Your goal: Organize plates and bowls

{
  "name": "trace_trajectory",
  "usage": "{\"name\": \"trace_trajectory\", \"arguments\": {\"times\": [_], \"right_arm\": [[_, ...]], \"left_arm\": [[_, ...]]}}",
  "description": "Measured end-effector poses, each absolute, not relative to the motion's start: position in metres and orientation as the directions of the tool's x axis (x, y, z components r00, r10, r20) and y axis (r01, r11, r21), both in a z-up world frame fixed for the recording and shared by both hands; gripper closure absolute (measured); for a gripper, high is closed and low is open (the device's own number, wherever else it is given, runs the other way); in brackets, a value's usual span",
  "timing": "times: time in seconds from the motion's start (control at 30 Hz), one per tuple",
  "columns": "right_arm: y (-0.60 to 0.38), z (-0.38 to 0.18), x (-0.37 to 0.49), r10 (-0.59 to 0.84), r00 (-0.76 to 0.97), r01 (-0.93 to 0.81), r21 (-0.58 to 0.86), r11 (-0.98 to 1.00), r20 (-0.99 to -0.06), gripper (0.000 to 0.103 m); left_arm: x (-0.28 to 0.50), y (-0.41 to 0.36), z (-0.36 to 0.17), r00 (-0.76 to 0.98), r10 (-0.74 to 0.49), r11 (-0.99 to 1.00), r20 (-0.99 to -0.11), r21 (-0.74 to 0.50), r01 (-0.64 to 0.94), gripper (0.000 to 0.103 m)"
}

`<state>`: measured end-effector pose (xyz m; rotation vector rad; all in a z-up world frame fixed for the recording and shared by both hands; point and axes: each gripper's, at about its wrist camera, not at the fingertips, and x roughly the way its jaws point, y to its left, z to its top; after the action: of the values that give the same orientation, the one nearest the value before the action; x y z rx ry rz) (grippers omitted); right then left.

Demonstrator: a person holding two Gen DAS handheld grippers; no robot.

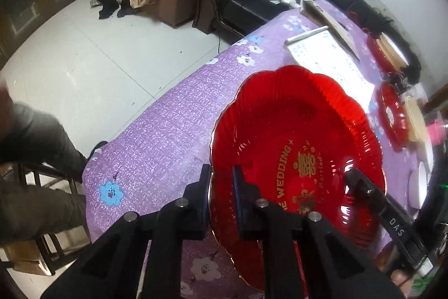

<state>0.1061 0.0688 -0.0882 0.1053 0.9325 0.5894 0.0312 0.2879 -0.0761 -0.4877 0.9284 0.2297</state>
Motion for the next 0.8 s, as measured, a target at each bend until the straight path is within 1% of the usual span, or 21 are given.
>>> {"name": "trace_trajectory", "arguments": {"times": [0.2, 0.27, 0.4, 0.47, 0.53, 0.6, 0.63, 0.67, 0.73, 0.77, 0.8], "right_arm": [[0.041, -0.066, 0.077, 0.491, 0.541, -0.421, 0.285, 0.861, -0.683, 0.093], [0.027, -0.062, 0.071, 0.472, 0.562, -0.401, 0.275, 0.874, -0.679, 0.092], [0.011, -0.064, 0.075, 0.444, 0.549, -0.358, 0.281, 0.89, -0.708, 0.092], [0.014, -0.077, 0.086, 0.47, 0.489, -0.347, 0.331, 0.878, -0.735, 0.091], [0.02, -0.087, 0.091, 0.479, 0.463, -0.35, 0.343, 0.872, -0.746, 0.088], [0.026, -0.09, 0.092, 0.472, 0.465, -0.363, 0.325, 0.873, -0.749, 0.087], [0.027, -0.089, 0.09, 0.472, 0.467, -0.373, 0.317, 0.872, -0.748, 0.087], [0.025, -0.086, 0.088, 0.471, 0.474, -0.378, 0.312, 0.872, -0.744, 0.087], [0.016, -0.076, 0.084, 0.467, 0.504, -0.378, 0.301, 0.876, -0.726, 0.084], [0.009, -0.072, 0.081, 0.473, 0.516, -0.381, 0.304, 0.873, -0.714, 0.084], [-0.003, -0.065, 0.079, 0.481, 0.533, -0.379, 0.312, 0.871, -0.696, 0.079]], "left_arm": [[0.023, 0.259, -0.051, 0.633, 0.007, 0.912, -0.774, -0.254, -0.321, 0.091], [0.026, 0.246, -0.048, 0.641, -0.01, 0.928, -0.767, -0.246, -0.279, 0.09], [0.035, 0.238, -0.059, 0.617, -0.048, 0.931, -0.786, -0.258, -0.256, 0.089], [0.039, 0.242, -0.069, 0.594, -0.031, 0.929, -0.804, -0.242, -0.279, 0.088], [0.039, 0.246, -0.074, 0.577, -0.014, 0.924, -0.817, -0.232, -0.305, 0.086], [0.033, 0.256, -0.074, 0.58, -0.004, 0.914, -0.815, -0.238, -0.327, 0.076], [0.031, 0.257, -0.072, 0.578, 0.01, 0.91, -0.816, -0.232, -0.343, 0.075], [0.025, 0.262, -0.067, 0.577, 0.044, 0.904, -0.815, -0.214, -0.371, 0.072], [0.016, 0.262, -0.057, 0.594, 0.084, 0.901, -0.8, -0.193, -0.389, 0.07], [0.009, 0.262, -0.049, 0.607, 0.107, 0.9, -0.787, -0.183, -0.396, 0.07], [0.0, 0.262, -0.036, 0.626, 0.155, 0.898, -0.764, -0.155, -0.411, 0.068]]}}
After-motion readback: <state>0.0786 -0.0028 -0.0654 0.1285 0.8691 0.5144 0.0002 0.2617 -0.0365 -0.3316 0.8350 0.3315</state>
